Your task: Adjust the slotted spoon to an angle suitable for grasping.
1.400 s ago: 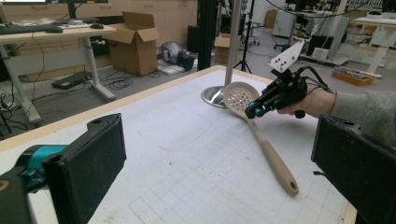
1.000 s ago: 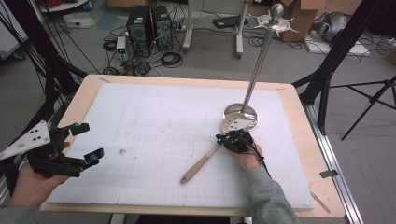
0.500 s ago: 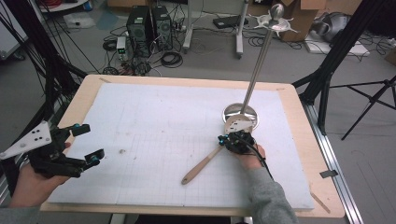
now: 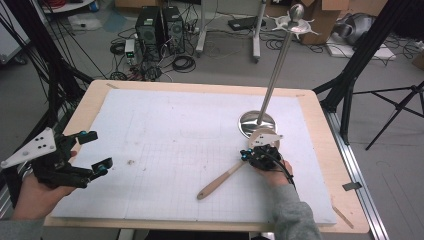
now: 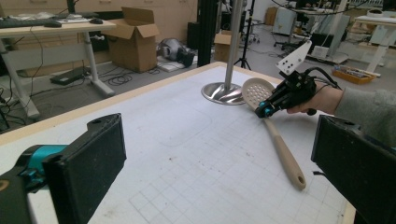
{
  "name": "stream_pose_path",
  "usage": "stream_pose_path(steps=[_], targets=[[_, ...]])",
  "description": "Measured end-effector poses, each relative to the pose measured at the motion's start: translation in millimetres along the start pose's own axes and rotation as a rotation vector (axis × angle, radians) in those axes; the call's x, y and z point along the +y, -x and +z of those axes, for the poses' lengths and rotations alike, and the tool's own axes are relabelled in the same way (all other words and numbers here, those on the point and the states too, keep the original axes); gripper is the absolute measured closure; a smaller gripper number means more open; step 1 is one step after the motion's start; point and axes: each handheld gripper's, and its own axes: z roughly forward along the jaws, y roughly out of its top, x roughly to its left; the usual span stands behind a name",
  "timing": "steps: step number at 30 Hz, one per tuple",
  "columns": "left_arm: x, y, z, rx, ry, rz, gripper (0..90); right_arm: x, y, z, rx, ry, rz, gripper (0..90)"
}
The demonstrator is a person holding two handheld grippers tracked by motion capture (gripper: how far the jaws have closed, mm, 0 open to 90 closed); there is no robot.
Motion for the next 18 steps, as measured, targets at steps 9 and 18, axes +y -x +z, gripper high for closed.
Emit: stream_pose_path(steps=[9,18], targets=[[1.5,0.9,15.2,-0.031,-0.011,0.003,3.5,-16.7,2.2,-17.1,0.014,0.007,0.006,90.0],[4.3,0.8,25.1,-0.051,-0.007,0.003,3.6,-34.2,7.0,-36.0,0.008,0.008,0.029,90.0]])
